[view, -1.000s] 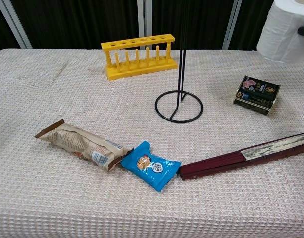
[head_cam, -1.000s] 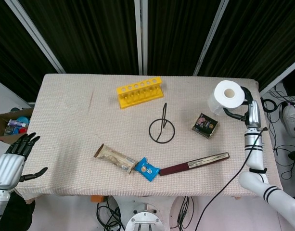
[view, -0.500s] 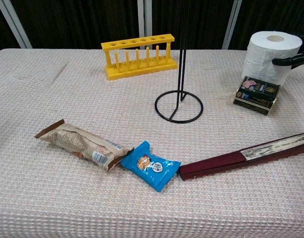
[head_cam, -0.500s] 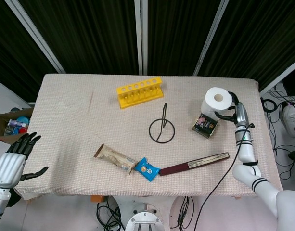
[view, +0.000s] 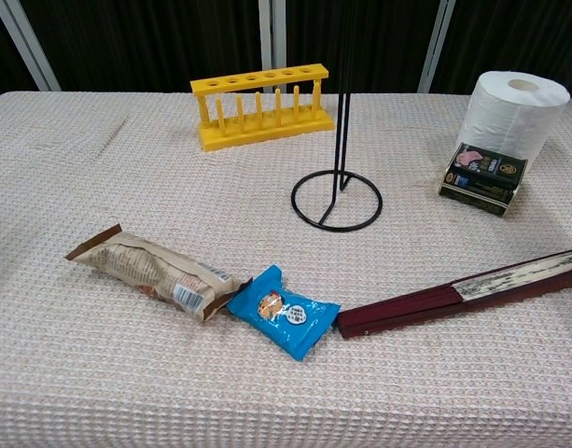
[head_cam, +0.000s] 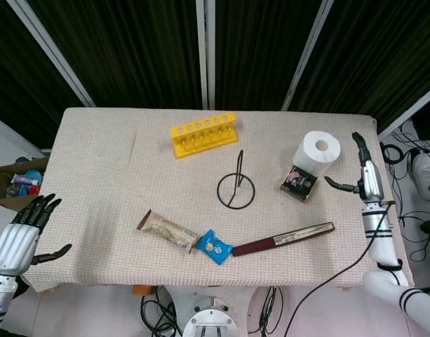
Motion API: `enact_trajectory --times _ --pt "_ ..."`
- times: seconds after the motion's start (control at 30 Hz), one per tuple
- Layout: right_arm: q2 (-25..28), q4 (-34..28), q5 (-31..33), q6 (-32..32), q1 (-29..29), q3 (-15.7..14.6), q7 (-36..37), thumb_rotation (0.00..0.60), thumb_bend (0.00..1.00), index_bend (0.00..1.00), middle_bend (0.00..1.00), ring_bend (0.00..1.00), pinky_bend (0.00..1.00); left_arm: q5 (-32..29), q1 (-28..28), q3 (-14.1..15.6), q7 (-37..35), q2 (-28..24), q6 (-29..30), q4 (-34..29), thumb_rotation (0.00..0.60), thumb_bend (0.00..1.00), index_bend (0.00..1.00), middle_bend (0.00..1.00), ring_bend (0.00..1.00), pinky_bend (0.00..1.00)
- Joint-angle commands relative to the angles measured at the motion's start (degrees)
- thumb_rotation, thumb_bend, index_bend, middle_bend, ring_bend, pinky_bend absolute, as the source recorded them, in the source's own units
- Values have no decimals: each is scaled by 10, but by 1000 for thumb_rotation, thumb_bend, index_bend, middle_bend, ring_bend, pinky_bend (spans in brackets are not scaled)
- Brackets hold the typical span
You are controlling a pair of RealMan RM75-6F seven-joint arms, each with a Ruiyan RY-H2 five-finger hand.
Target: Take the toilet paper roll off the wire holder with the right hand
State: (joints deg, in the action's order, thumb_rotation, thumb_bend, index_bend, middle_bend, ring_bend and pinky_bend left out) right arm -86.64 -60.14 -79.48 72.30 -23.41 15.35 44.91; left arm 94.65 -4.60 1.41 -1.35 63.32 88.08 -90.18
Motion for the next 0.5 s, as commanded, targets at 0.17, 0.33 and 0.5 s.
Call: enact_trajectory --times 0.17,0.33,0.5 --pt "110 -149 -63 226 201 -111 -323 600 7 0 0 0 0 1 1 1 2 0 2 -1 443 154 101 55 57 217" --pt "122 -155 -45 214 240 -145 -396 600 15 0 0 0 0 5 1 3 4 0 4 -2 439 155 101 55 57 217" --pt "120 -159 -41 203 255 -157 -419 600 21 0 0 0 0 7 3 3 5 0 8 -3 442 155 101 55 57 217"
